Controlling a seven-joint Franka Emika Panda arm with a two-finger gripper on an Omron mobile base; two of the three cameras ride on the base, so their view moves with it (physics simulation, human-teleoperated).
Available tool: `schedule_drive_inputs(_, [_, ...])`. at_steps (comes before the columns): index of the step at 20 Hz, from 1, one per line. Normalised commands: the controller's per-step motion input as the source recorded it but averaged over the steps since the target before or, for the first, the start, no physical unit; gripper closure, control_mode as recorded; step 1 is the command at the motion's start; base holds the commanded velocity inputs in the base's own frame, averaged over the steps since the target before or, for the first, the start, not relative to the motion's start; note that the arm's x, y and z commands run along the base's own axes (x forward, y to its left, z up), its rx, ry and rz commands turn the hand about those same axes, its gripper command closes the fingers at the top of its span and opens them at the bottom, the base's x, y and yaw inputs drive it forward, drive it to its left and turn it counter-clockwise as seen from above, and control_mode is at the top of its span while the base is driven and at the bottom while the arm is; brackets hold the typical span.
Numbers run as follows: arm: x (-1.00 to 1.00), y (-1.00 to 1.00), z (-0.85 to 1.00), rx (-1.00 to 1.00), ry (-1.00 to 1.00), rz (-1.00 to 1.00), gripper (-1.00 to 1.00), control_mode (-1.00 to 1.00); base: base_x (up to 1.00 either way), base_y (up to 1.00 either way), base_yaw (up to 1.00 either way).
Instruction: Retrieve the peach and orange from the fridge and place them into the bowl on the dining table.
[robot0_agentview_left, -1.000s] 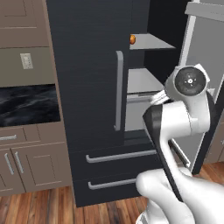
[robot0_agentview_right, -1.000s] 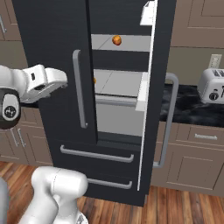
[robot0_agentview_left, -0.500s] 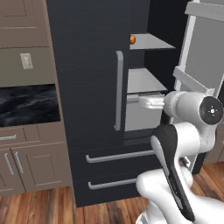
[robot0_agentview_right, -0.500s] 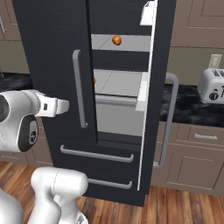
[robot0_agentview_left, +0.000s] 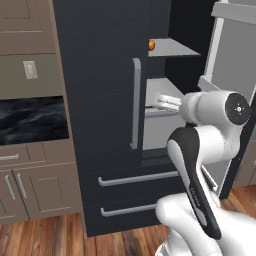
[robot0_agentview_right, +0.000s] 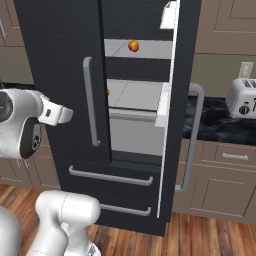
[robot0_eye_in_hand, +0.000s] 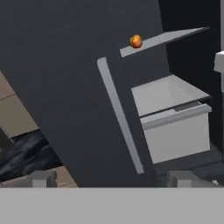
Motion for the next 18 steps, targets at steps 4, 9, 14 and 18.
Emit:
schedule_drive_inputs(4, [0.28, 0.03, 0.05, -0.11, 0.36, 0.0, -1.0, -1.0, 0.0, 0.0, 0.0])
schedule_drive_inputs(9, [0.39, -0.19, 0.0, -0.02, 0.2, 0.0, -1.0, -1.0, 0.0, 0.0, 0.0])
schedule_drive_inputs(14, [0.56, -0.04, -0.15, 0.0, 0.0, 0.0, -1.0, -1.0, 0.0, 0.0, 0.0])
schedule_drive_inputs(18, [0.64, 0.0, -0.3, 0.0, -0.01, 0.0, -1.0, -1.0, 0.0, 0.0, 0.0])
